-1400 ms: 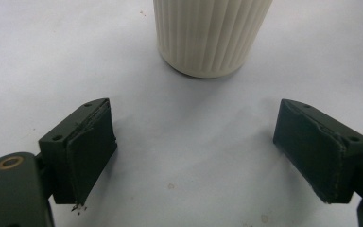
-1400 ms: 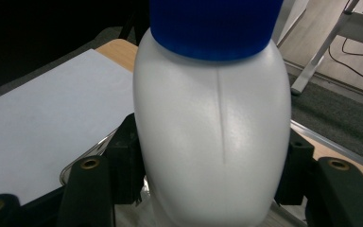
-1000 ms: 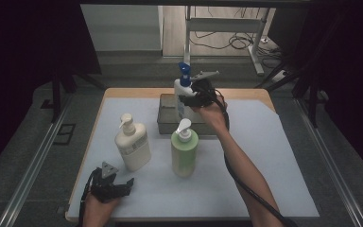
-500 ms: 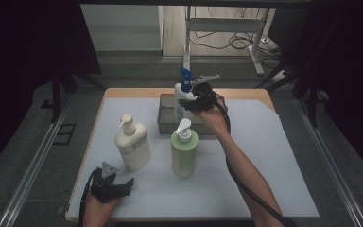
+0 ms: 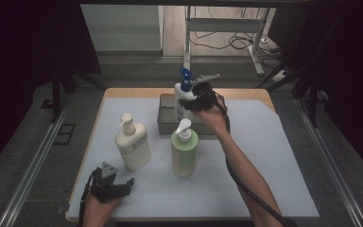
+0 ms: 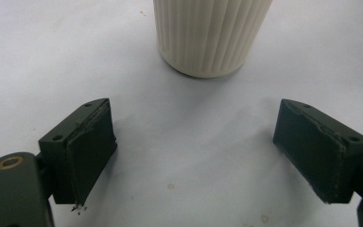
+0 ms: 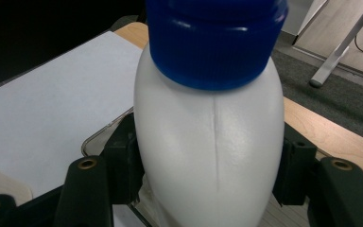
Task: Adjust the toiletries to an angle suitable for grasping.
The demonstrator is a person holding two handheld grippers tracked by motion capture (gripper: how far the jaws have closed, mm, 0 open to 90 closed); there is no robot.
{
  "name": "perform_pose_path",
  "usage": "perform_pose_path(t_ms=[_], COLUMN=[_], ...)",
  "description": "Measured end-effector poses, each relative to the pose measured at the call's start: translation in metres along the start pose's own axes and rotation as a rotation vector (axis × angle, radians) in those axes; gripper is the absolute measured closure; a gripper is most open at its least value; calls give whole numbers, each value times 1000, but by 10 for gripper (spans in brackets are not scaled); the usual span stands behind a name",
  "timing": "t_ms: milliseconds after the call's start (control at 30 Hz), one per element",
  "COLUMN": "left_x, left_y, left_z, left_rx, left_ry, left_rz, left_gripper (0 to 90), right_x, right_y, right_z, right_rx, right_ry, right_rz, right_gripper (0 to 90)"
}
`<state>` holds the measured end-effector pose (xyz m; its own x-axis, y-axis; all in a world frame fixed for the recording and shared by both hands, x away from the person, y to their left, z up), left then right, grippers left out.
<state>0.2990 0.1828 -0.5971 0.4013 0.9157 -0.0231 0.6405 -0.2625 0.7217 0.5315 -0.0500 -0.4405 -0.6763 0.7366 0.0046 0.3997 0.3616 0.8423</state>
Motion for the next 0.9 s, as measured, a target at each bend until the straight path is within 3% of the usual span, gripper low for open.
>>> perform_pose_path(t_ms=[567,900], left_x=[0,0], left_y=[0,0], left_z=[0,0], left_rx=[0,1], left_ry=[0,0], left_rz=[0,3], left_gripper=[131,131], right_x=[2,2], right_y=[-14,-25], right_z=[-6,-20], right_rx=[3,-12], right_ry=[18,43], right_rz=[-45,-29], right_gripper=[336,353])
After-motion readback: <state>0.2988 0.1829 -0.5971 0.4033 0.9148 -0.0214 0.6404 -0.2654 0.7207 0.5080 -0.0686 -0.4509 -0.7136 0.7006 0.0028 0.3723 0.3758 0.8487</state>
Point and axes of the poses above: each handheld gripper's, and its own axes: z roughly forward along the jaws, y roughly out of its top, x roughly to its left, the point moved 10 cm from there along z, roughly forward along the jaws, and after that the axes turned 3 degrees about -x, right-handed, at the moved point
